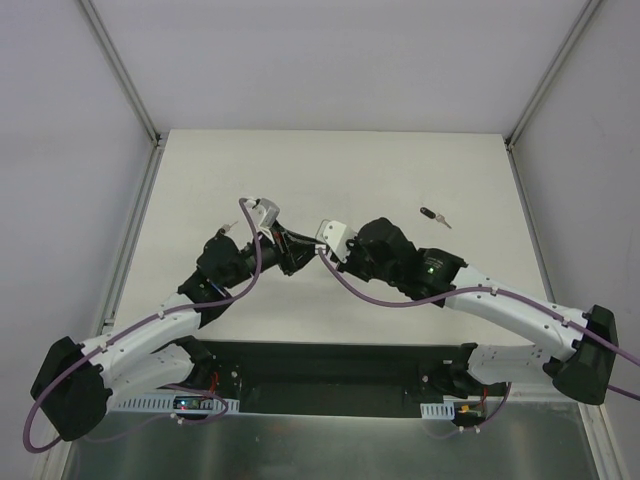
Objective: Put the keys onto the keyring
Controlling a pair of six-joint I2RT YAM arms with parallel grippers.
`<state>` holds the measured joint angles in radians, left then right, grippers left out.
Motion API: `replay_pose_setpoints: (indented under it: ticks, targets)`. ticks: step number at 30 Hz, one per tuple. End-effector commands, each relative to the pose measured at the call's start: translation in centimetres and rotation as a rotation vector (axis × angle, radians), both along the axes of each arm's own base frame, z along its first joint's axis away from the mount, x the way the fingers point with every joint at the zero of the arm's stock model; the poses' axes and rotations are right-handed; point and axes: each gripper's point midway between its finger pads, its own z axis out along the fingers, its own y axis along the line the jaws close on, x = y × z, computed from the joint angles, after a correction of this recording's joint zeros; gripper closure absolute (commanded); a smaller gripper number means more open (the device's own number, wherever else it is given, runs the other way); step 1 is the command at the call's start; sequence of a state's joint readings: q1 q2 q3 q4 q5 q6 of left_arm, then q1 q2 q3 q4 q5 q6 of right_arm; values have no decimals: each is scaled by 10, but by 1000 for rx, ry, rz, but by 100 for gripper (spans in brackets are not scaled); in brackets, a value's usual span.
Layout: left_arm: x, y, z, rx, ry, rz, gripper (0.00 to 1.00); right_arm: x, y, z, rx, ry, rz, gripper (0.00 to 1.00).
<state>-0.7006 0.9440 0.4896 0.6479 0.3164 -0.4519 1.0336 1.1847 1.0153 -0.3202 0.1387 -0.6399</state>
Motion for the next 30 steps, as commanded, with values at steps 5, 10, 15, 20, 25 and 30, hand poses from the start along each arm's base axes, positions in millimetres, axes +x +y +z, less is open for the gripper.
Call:
replay_pose_setpoints:
  ticks: [5,10,15,20,25,30]
  targets:
    - [-24,4,16,58,-179,-132,62,-8,0,40,14,-44,94,99]
    - [-28,2,17,109,-225,-246,56,-16,1,44,10,-31,143,99]
    - [-36,4,21,134,-282,-418,52,-26,2,46,17,-10,195,98]
    - [-40,-2,32,150,-349,-526,51,-35,5,49,28,6,243,99]
    - [-46,-11,34,132,-298,-659,54,-35,6,50,29,1,253,99]
    - [-48,-14,29,129,-256,-703,59,-35,6,50,26,-3,258,99]
